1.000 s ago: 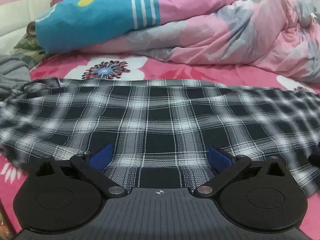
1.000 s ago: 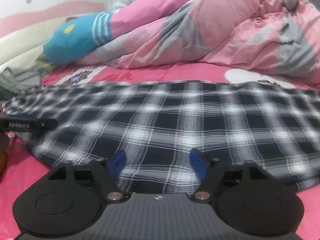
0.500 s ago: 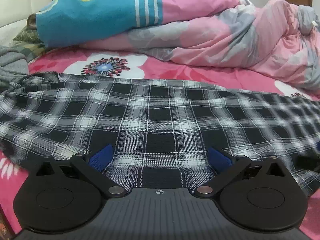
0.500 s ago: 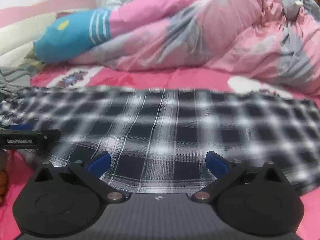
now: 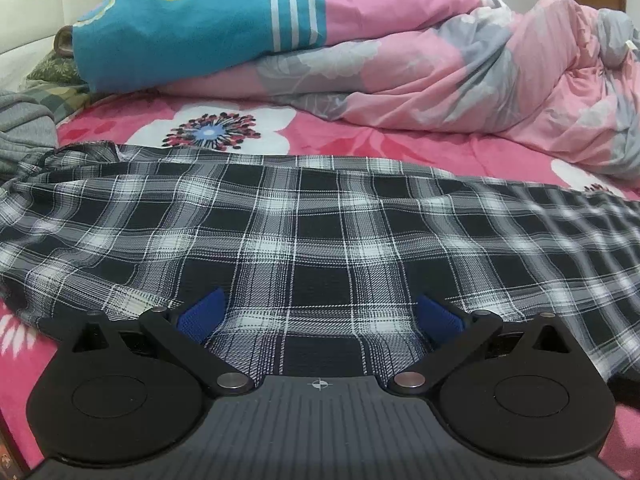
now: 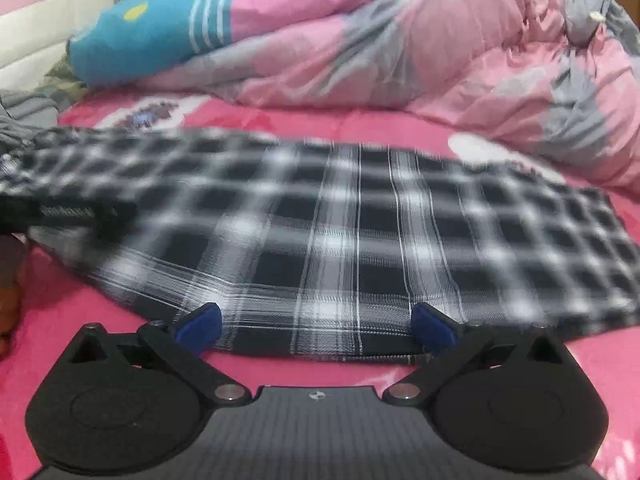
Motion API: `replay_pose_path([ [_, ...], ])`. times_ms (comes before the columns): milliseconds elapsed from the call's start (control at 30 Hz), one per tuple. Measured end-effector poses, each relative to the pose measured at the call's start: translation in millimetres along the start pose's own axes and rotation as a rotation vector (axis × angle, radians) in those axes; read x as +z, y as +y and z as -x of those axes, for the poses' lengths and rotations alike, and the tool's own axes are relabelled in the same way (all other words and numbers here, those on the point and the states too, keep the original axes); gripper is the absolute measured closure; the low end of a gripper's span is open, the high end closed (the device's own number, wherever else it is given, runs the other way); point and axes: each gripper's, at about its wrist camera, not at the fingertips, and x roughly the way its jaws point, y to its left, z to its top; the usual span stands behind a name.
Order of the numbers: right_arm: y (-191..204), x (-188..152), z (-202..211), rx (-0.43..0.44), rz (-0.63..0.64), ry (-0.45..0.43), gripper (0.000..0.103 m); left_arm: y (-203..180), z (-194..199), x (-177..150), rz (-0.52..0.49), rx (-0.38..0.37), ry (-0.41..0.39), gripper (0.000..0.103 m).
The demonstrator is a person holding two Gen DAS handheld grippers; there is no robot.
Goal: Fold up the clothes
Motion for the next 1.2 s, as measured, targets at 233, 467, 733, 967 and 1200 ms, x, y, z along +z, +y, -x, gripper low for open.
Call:
replay_pose_path([
  [233, 18.2, 17.8, -1.3, 0.024, 0.046, -0.066, 0.0, -0.4, 0.4, -0.2, 0.0, 0.0, 0.001, 0.0],
  [467, 16.8, -0.9, -30.9, 0.067, 0.007, -0.012, 0.0, -1.5, 3.0, -1.3, 0.006, -0.007, 0.001, 0.0],
  [733, 17.6, -3.8, -29.9, 0.068, 0.006, -0.023, 0.0, -2.9, 4.9, -2.2, 0.005, -0.001, 0.002, 0.0],
  [967, 16.9, -4.9, -29.6, 0.07, 0.002, -0.03, 0.0, -4.2, 6.2, -2.9, -0.006, 0.007, 0.001, 0.0],
  [1200, 15.9, -5.4, -29.4, 0.07, 0.003, -0.036, 0.0, -3.5, 6.4, -2.9, -0.009, 0.006, 0.0, 0.0],
])
